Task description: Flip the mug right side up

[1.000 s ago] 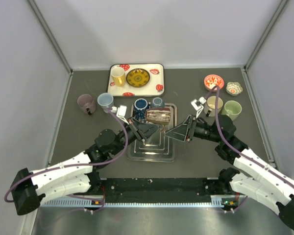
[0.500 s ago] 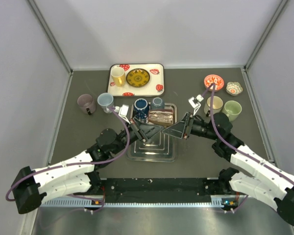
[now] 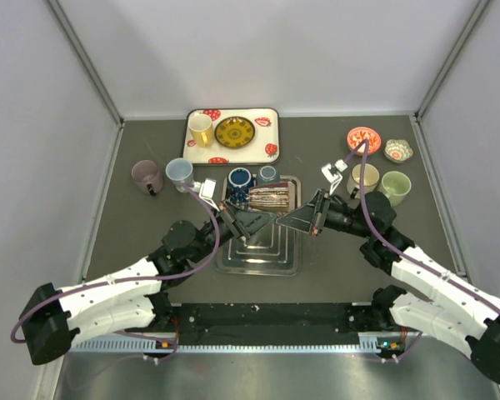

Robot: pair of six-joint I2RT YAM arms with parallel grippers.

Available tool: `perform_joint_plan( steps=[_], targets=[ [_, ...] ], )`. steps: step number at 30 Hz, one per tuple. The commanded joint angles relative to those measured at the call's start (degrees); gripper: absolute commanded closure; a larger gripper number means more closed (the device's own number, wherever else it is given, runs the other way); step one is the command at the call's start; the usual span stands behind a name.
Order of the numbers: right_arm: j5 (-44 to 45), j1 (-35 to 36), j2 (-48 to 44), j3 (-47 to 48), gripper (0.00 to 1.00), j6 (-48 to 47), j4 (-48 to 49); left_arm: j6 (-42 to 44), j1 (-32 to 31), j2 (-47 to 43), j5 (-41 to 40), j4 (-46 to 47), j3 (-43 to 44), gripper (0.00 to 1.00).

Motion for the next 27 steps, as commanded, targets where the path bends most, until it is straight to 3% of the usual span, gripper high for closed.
perform_joint_plan(
  steps=[1,3,6,7,10,14,19,20,23,27],
  targets=[
    [2.86,0.54,-0.34,3.42,1.00,-1.19,4.08,0.95,-0.81,-0.73,2.40,0.58,-1.03,0.89],
    [3.47,0.45,-1.74,2.98,1.00,-1.63,3.64,1.30,-0.81,-2.04,-0.15,0.05,-1.64,0.73],
    [3.83,0.54,-2.53,2.98,1.00,-2.42,2.06,2.27,-0.72,-3.89,-3.58,-0.30,-2.44,0.62],
    [4.00,0.45,-3.06,2.98,1.00,-2.51,1.80,2.53,-0.72,-5.02,-4.11,-1.17,-2.35,0.54],
    [4.62,0.54,-4.46,3.41,1.00,-2.95,-0.22,3.85,-0.28,-6.87,-5.96,-4.43,-1.91,0.46],
    [9.42,0.54,-7.01,6.13,1.00,-7.94,-9.60,5.26,1.03,-9.69,-7.45,-8.03,-1.91,0.43],
    [30.07,0.37,-4.39,18.77,1.00,-21.20,-44.74,7.01,3.23,-17.67,-13.84,-19.36,-2.09,0.42],
    [38.11,0.37,-1.25,20.45,1.00,-22.71,-48.01,7.45,3.32,-18.91,-15.09,-20.68,-2.26,0.42],
    [49.49,-0.59,3.78,25.38,1.00,-27.64,-55.41,9.04,3.50,-23.04,-19.92,-27.01,-2.35,0.42],
    [52.60,-5.07,14.91,30.48,1.00,-30.63,-56.83,11.23,3.67,-26.21,-23.01,-33.76,-1.83,0.42]
  ],
)
